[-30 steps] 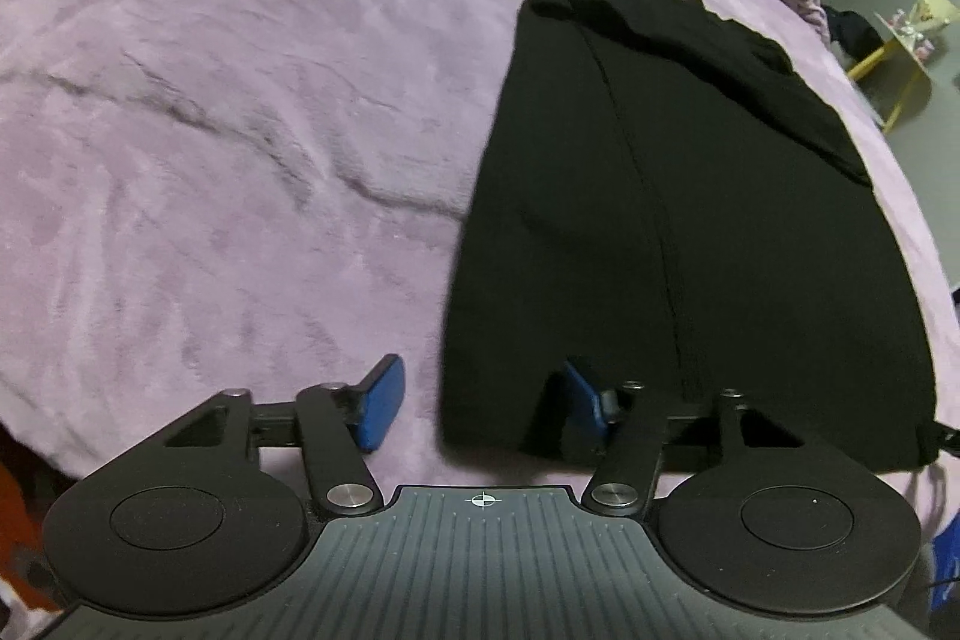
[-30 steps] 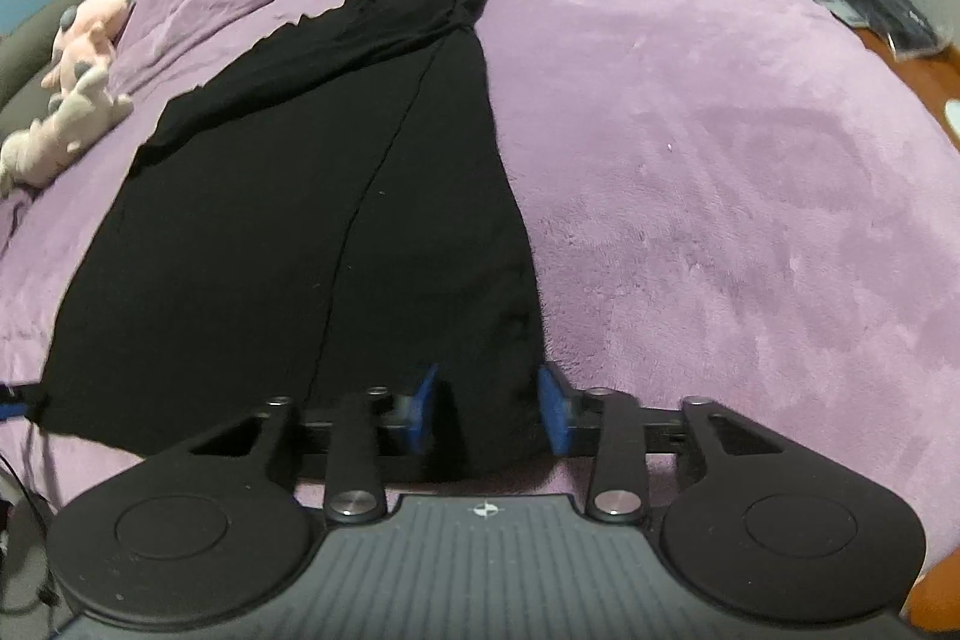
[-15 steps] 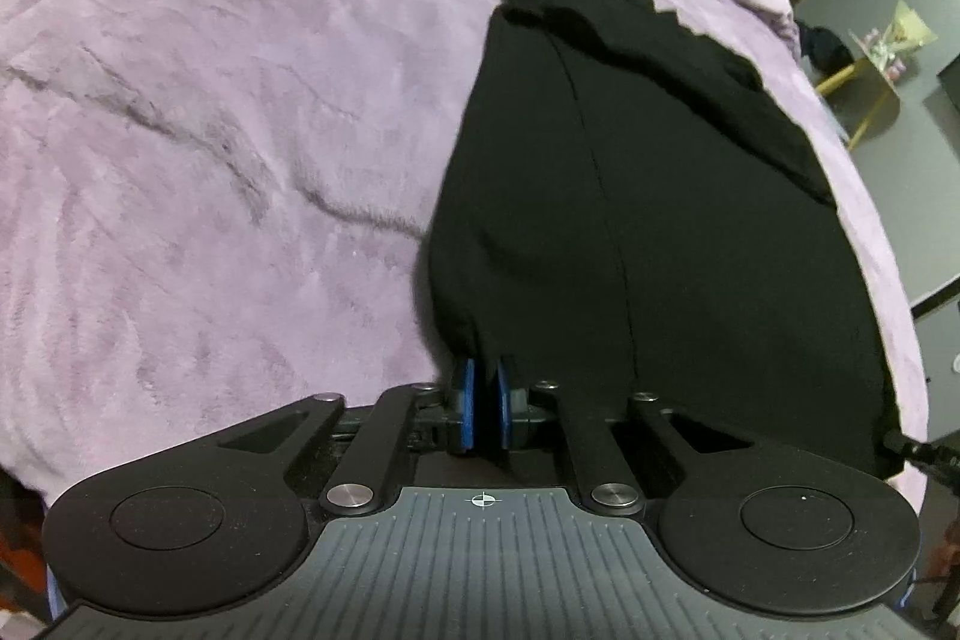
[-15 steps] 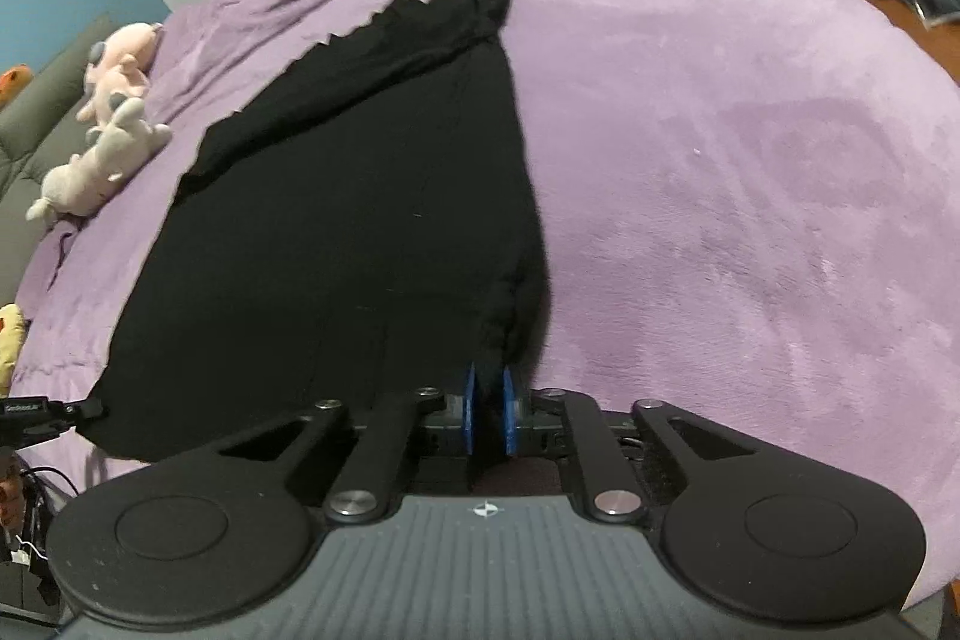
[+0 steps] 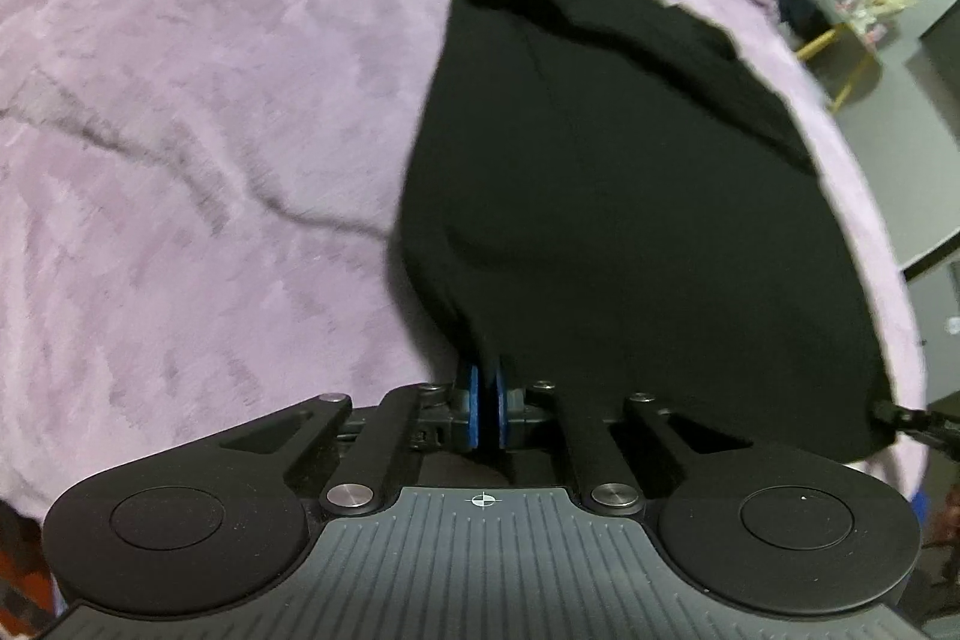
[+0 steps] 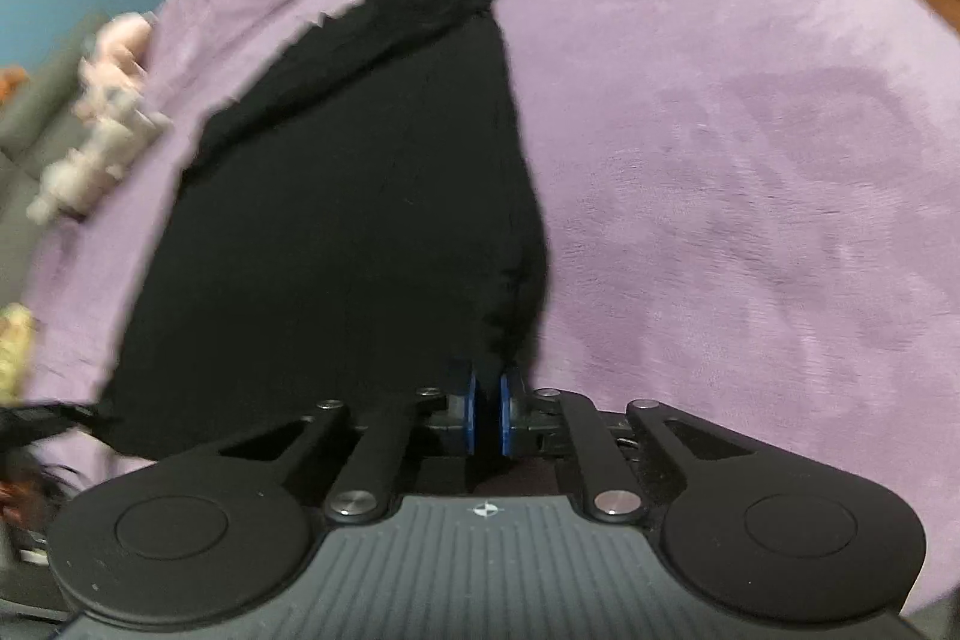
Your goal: Fold small clothes
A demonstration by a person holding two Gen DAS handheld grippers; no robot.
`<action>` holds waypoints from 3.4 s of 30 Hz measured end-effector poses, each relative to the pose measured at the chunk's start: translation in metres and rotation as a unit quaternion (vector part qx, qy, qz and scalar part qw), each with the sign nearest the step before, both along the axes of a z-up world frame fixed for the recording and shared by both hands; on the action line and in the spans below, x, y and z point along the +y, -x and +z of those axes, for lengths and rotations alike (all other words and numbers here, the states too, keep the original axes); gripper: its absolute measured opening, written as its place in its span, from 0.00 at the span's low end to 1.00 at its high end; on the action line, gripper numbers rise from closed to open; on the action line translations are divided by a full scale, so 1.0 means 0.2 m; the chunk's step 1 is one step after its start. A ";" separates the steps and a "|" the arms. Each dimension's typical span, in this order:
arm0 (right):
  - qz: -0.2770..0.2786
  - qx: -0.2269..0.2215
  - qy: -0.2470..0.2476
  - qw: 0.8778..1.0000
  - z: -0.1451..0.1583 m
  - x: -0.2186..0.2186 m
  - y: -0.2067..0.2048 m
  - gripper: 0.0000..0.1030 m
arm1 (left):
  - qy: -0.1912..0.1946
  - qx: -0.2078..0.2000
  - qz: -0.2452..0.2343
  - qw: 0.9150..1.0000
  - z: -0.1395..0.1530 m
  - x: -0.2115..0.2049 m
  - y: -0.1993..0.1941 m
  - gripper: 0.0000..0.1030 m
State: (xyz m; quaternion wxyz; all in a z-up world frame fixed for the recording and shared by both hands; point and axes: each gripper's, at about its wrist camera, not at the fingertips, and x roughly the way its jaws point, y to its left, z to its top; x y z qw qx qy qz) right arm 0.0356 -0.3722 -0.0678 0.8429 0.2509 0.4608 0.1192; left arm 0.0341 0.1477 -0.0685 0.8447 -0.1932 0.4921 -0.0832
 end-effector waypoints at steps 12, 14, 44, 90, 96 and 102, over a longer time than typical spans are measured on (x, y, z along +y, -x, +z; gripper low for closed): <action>-0.069 -0.082 -0.066 0.992 0.14 -0.02 -0.54 0.05 | 0.107 -0.093 0.093 0.986 0.25 0.15 -0.45 0.07; -0.083 -0.074 -0.058 0.992 0.11 0.00 -0.64 0.05 | 0.111 -0.081 0.120 0.983 0.21 0.18 -0.57 0.07; -0.120 -0.046 -0.150 0.980 -0.07 0.04 -0.99 0.07 | 0.145 -0.016 0.054 0.988 -0.01 0.08 -0.91 0.13; -0.020 -0.184 0.158 0.970 0.20 0.28 -0.95 0.03 | 0.022 -0.149 -0.003 0.989 0.14 0.05 -0.91 0.15; -0.048 -0.195 0.146 0.969 0.26 0.26 -1.07 0.03 | 0.022 -0.167 0.023 0.986 0.29 0.06 -1.03 0.15; -0.056 -0.182 0.165 0.968 0.21 0.30 -1.30 0.03 | -0.019 -0.139 0.056 0.989 0.26 0.01 -1.29 0.15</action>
